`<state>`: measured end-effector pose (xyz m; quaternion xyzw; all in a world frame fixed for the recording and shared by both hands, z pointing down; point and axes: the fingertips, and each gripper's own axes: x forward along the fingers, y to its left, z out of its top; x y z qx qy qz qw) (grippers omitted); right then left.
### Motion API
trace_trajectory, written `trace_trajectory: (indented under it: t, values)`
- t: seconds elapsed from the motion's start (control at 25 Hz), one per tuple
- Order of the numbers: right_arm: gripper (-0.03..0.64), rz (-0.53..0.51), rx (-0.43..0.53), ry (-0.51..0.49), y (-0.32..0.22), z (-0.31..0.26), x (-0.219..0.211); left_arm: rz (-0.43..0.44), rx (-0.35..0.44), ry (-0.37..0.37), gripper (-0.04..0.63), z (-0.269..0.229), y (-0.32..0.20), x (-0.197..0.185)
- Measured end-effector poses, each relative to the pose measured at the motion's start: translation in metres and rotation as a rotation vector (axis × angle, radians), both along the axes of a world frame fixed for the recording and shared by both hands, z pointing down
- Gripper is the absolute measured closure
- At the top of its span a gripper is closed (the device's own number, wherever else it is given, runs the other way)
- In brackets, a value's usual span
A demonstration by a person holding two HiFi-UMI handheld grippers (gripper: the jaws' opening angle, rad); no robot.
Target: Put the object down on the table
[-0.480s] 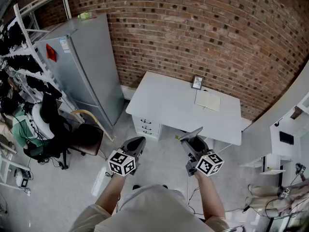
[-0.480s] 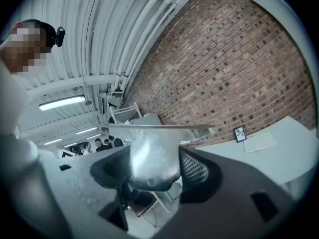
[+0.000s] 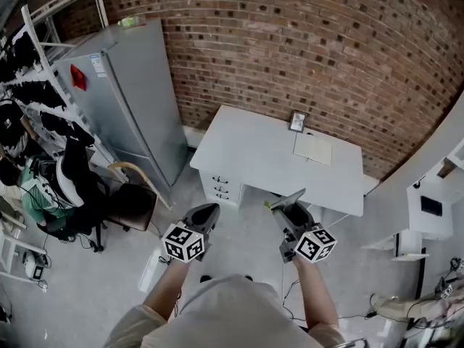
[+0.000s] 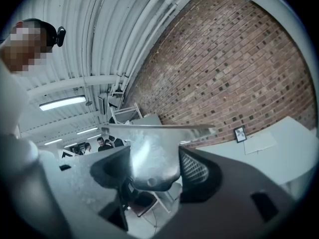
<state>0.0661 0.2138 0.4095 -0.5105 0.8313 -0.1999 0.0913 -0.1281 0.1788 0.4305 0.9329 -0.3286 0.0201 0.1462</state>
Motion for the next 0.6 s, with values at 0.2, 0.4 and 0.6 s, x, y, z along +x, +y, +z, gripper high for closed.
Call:
trace_trajectory:
  t: [0.2, 0.4, 0.6]
  values:
    - [0.328, -0.018, 0.0, -0.016, 0.004, -0.001, 0.002, -0.007, -0.003, -0.002, 0.601, 0.0, 0.004, 0.003]
    - [0.328, -0.039, -0.003, -0.005, 0.009, 0.003, 0.005, -0.017, -0.003, -0.005, 0.601, 0.001, 0.01, 0.01]
    - [0.328, -0.059, -0.004, 0.005, 0.012, 0.005, 0.015, -0.036, -0.004, -0.007, 0.601, 0.004, 0.017, 0.021]
